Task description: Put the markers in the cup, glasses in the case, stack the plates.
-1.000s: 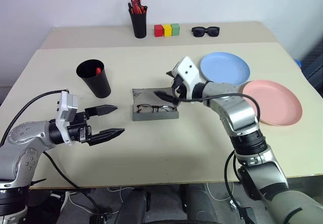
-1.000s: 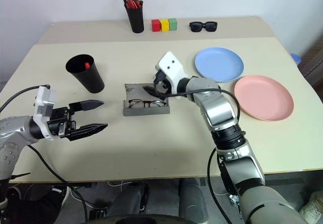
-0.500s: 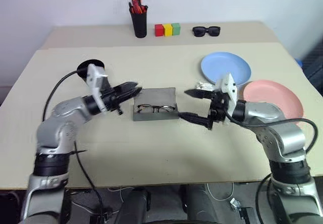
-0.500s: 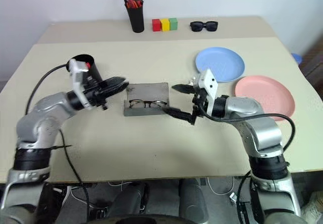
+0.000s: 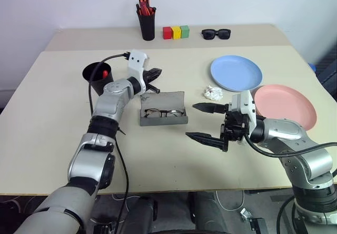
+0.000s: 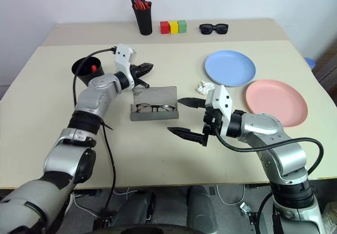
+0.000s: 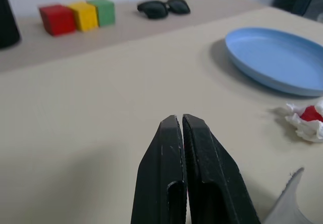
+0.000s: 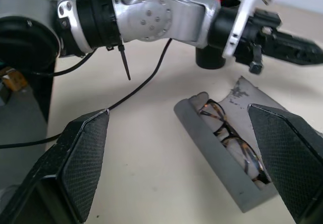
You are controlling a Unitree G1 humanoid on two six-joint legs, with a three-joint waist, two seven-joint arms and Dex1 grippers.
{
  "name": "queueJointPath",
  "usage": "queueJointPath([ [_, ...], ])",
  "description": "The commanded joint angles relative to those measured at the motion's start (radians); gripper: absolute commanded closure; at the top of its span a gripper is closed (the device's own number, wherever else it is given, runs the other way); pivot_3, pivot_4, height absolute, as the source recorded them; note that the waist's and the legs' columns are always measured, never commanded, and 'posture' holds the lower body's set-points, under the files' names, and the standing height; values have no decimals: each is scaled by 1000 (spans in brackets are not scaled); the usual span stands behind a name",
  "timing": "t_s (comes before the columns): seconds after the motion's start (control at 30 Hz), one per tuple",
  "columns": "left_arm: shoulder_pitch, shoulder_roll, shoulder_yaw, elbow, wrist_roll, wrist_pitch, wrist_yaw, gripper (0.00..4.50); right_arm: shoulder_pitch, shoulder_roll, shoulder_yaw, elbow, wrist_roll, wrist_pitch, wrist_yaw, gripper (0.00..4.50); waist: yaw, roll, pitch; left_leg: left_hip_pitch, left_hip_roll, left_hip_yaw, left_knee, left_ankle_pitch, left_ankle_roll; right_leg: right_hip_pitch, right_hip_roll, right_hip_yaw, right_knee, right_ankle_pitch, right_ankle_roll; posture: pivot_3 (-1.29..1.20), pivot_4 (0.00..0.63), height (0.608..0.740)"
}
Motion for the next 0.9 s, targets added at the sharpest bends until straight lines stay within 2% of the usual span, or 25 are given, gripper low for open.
queueJointPath([
  [0.03,-56,7,-14,41,15,75,-61,4414,1,5,3,-32,0,-35,-27,0,-2,0,0,0,0,0,0,0,0,0,0,0,0,0,0,0,150,740],
  [0.1,-48,16,-37,14,14,139,-128,4414,2,7,8,-30,-1,-43,-39,0,-2,0,0,0,0,0,0,0,0,0,0,0,0,0,0,0,150,740],
  [0.43,44,37,-34,-167,-44,409,-250,4414,-20,16,47,10,-36,-95,-76,0,-1,0,0,0,0,0,0,0,0,0,0,0,0,0,0,0,150,740],
  [0.8,275,74,-49,-598,-142,659,-219,4414,-38,11,61,49,-67,-136,-86,0,0,0,0,1,0,-1,0,0,0,0,0,0,1,0,0,0,150,740],
  [0.9,332,69,-20,-696,-176,701,-177,4414,-39,14,67,54,-72,-141,-88,0,0,0,0,1,0,-1,0,0,0,0,0,0,1,0,0,0,150,740],
])
